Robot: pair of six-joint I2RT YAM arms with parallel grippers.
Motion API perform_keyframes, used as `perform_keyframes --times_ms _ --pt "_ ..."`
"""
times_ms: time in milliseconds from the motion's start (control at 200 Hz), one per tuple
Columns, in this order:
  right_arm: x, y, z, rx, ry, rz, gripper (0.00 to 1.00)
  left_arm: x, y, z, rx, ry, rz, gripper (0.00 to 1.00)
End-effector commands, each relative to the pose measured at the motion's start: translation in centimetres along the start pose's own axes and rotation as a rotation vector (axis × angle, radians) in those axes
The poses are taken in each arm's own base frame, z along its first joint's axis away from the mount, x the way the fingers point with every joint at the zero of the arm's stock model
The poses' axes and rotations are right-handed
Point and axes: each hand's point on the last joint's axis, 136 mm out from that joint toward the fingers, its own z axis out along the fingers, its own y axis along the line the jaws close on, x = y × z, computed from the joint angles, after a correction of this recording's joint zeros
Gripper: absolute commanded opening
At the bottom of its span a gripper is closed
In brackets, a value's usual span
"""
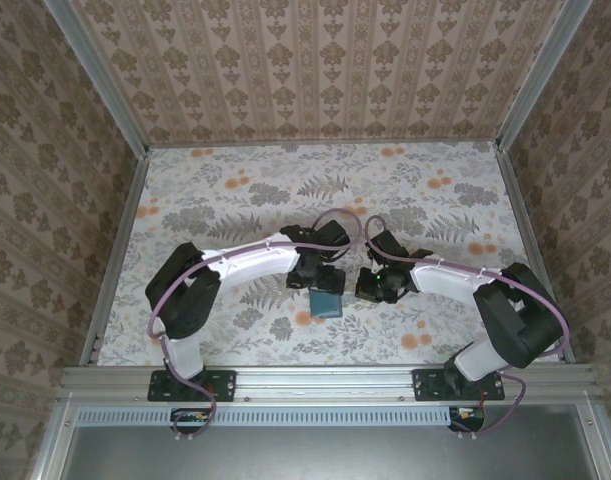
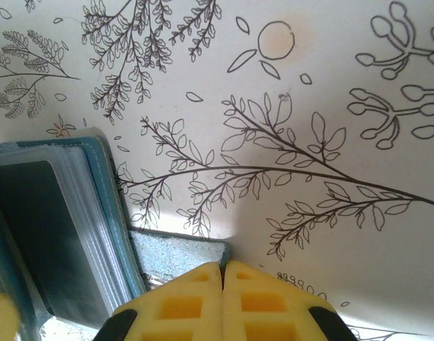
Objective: Take the credit cards out of the card holder
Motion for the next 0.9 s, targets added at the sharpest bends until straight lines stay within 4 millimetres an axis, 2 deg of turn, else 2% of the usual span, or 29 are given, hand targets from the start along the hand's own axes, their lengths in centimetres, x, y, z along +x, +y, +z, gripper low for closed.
perform_keyframes --times_ms 0,175,255,405,555,895 --pt "0.4 -1.1 -0.2 0.039 0.013 -0.004 0.01 0.7 1.8 -0.9 -0.045 0.003 -0.023 0.86" --pt "0.3 -1.1 -0.3 0.044 0.009 -0.005 0.01 0.9 2.6 -1.6 -0.043 -0.011 -0.036 0.8" --pt "0.3 -1.1 -0.2 0.045 0.014 -0.004 0.01 0.8 2.4 -1.8 -0.014 -0.019 -0.035 0.78" --pt "0.4 -0.7 0.0 0.026 0.025 -0.002 0.01 0.5 0.1 -1.5 0.051 -0.011 -0.014 0.85" --pt "0.3 -0.6 -0.1 0.025 0.023 0.003 0.01 0.4 -1.5 -0.2 0.043 0.018 0.004 0.91" --pt "0.4 -0.9 -0.2 0.032 0.023 -0.001 0.01 1.2 -1.9 2.0 0.009 0.062 0.003 1.0"
